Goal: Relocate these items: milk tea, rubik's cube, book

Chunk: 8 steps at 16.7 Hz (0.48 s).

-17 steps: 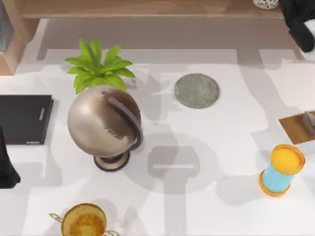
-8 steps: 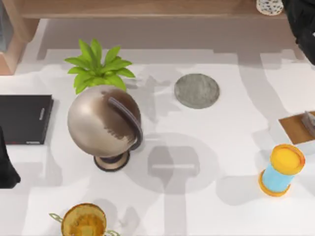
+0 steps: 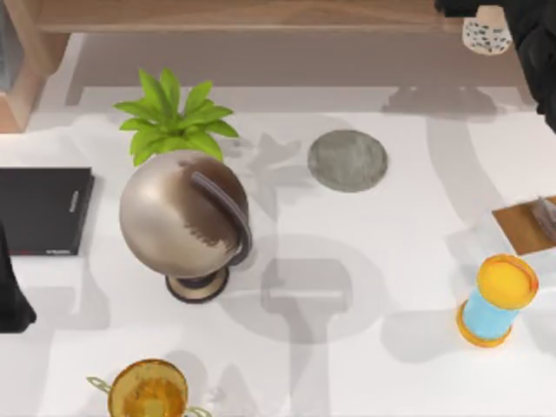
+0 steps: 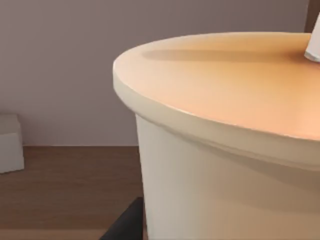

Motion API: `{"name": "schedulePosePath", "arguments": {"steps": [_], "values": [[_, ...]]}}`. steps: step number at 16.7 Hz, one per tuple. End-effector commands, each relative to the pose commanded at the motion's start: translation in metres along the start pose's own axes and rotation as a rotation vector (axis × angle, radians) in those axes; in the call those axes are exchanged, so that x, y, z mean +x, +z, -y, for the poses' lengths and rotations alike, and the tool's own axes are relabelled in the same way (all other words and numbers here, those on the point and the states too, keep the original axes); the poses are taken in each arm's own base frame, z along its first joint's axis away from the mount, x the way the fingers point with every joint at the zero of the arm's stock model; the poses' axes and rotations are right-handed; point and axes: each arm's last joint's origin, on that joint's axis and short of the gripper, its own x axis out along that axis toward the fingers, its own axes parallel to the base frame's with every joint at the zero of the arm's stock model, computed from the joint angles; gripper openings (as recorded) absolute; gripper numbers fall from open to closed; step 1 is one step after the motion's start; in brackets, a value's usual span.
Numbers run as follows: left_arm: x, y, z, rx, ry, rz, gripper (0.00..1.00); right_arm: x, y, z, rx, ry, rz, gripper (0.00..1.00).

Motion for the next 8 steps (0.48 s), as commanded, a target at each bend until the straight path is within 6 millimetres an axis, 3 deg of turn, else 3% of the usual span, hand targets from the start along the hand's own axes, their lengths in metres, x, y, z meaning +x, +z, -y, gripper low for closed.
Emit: {"name": "schedulePosePath", "arguments": {"steps": [2,4,8], "values": [[0.0,0.0,0.0,0.0,0.0,0.0,1.0,0.001,-0.001,0.001,0.001,-0.003,-0.001,0.0],[0.0,0.0,0.0,0.0,0.0,0.0,1.0,-0.002,0.005,-0.013,0.005,0.013,0.041,0.0],[0.0,0.0,0.0,0.0,0.0,0.0,1.0,-0.017,-0.003,-0.079,0.04,0.079,0.148,0.0]]}}
